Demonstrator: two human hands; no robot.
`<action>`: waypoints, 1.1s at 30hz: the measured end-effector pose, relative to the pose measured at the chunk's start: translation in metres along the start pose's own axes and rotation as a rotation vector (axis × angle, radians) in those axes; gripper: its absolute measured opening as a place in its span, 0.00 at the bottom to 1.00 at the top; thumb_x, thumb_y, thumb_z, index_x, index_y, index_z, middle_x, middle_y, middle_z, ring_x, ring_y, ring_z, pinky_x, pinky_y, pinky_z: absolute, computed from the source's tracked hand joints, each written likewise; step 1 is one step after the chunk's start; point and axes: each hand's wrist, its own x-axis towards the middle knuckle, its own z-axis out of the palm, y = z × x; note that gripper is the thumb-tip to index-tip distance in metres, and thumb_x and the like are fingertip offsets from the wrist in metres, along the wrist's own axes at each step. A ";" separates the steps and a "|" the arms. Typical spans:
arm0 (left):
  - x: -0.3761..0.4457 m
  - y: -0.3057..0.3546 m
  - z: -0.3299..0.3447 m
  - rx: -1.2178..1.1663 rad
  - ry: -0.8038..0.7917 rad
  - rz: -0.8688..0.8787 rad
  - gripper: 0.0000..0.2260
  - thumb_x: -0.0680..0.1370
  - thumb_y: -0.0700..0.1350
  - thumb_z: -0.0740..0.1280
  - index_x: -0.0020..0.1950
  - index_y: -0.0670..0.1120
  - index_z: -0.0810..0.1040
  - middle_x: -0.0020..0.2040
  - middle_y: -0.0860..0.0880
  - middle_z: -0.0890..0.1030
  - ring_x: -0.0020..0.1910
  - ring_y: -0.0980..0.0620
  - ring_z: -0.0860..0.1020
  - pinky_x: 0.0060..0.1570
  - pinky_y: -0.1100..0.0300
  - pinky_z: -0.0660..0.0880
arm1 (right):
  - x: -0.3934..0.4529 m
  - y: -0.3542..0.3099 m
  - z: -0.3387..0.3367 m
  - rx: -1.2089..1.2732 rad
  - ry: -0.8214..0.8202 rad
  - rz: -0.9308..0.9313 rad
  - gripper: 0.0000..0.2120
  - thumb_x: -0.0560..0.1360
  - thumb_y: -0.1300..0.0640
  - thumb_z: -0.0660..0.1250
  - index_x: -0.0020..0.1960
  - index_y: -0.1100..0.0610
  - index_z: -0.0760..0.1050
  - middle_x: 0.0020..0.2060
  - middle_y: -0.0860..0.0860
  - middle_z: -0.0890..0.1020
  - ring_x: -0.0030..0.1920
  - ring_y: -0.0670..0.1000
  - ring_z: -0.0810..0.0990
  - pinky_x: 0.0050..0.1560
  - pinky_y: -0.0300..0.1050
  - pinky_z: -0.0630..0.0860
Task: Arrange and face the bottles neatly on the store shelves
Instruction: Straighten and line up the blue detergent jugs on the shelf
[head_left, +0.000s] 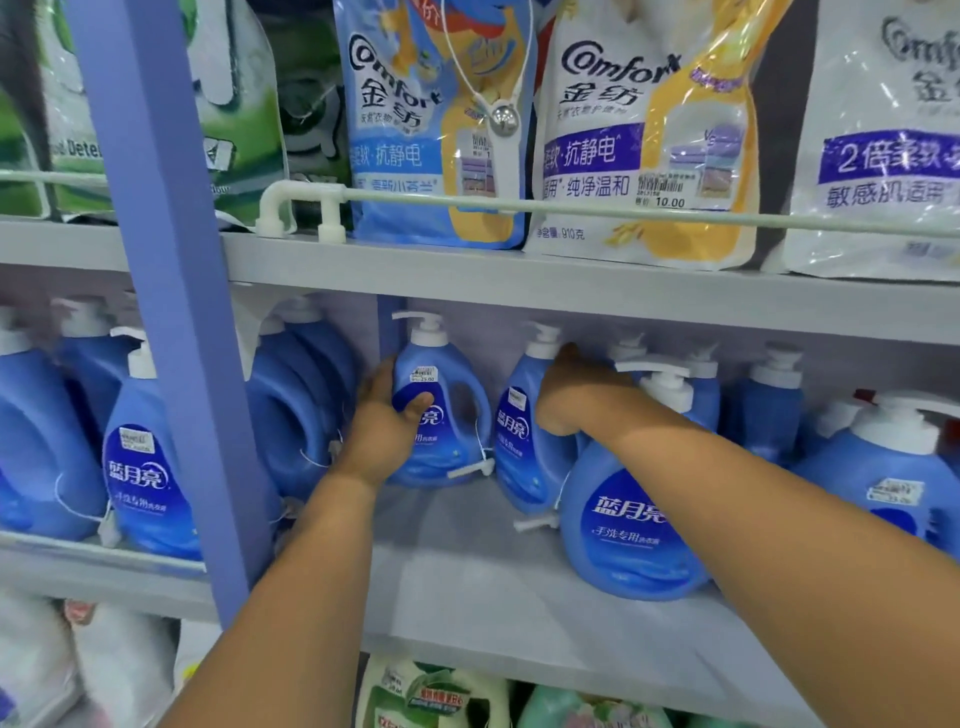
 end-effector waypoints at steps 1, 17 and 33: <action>0.004 -0.001 0.005 0.019 0.005 -0.005 0.24 0.78 0.52 0.69 0.73 0.59 0.68 0.68 0.48 0.74 0.63 0.44 0.77 0.62 0.44 0.78 | 0.000 0.002 -0.003 -0.001 -0.013 -0.002 0.32 0.77 0.56 0.71 0.75 0.62 0.59 0.65 0.58 0.76 0.65 0.61 0.78 0.54 0.52 0.75; 0.019 -0.010 0.032 0.025 0.280 -0.043 0.10 0.79 0.43 0.64 0.59 0.44 0.78 0.54 0.42 0.81 0.53 0.38 0.80 0.51 0.51 0.77 | 0.015 0.001 0.012 0.076 -0.126 -0.203 0.27 0.75 0.55 0.72 0.67 0.58 0.61 0.44 0.56 0.76 0.34 0.57 0.83 0.35 0.53 0.85; -0.033 -0.002 0.019 0.081 0.043 0.021 0.48 0.70 0.48 0.81 0.82 0.45 0.56 0.75 0.41 0.68 0.73 0.41 0.69 0.70 0.48 0.70 | -0.130 0.098 0.047 0.701 0.880 -0.456 0.06 0.78 0.60 0.68 0.54 0.56 0.80 0.51 0.46 0.80 0.56 0.45 0.78 0.57 0.35 0.71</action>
